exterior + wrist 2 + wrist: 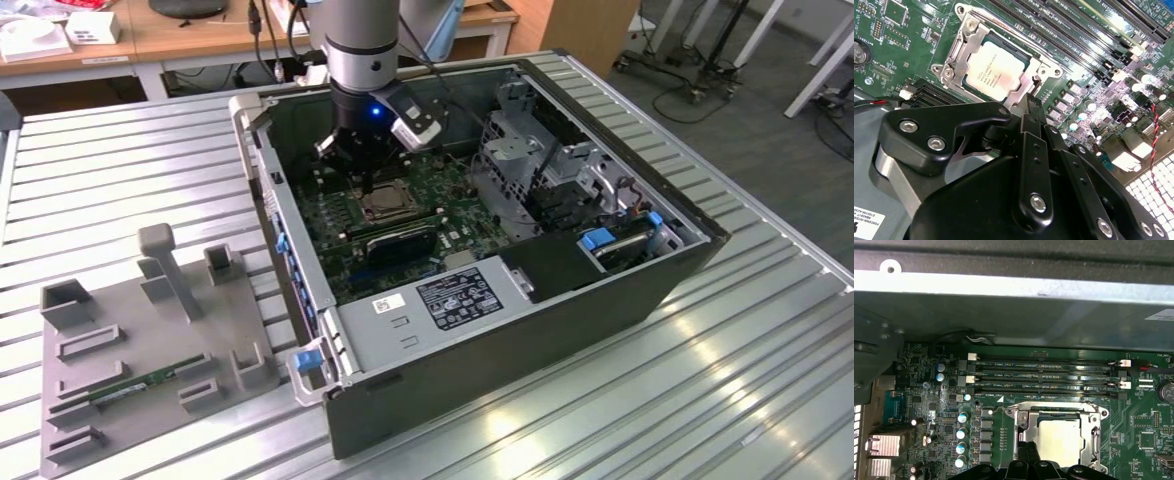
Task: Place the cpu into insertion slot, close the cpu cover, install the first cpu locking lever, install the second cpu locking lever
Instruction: 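Install the first cpu locking lever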
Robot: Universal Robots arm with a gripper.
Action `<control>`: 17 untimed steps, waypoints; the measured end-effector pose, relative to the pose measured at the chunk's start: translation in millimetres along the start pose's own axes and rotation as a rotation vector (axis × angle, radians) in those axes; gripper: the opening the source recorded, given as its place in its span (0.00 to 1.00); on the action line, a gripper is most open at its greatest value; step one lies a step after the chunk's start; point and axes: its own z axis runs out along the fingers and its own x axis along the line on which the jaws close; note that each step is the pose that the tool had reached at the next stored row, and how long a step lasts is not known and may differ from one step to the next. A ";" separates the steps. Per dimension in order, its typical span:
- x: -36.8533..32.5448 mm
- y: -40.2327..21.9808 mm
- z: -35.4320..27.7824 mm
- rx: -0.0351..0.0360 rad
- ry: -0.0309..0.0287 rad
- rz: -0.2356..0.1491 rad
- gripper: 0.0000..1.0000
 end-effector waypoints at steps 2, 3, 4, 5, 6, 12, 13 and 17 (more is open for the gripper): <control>0.0 0.0 0.0 0.0000 0.0000 0.000 0.11; 0.1 0.0 0.0 0.0000 0.0000 0.000 0.11; 0.1 0.0 0.0 0.0000 0.0000 0.000 0.11; 0.1 0.0 0.0 0.0000 -0.0001 0.000 0.11; 0.1 0.0 0.0 0.0000 0.0000 0.000 0.11; 6.6 0.1 -0.3 0.0000 -0.0007 0.000 0.11; 7.6 0.1 -0.3 0.0000 -0.0009 0.000 0.11; 11.5 0.2 -0.5 0.0000 -0.0016 0.000 0.11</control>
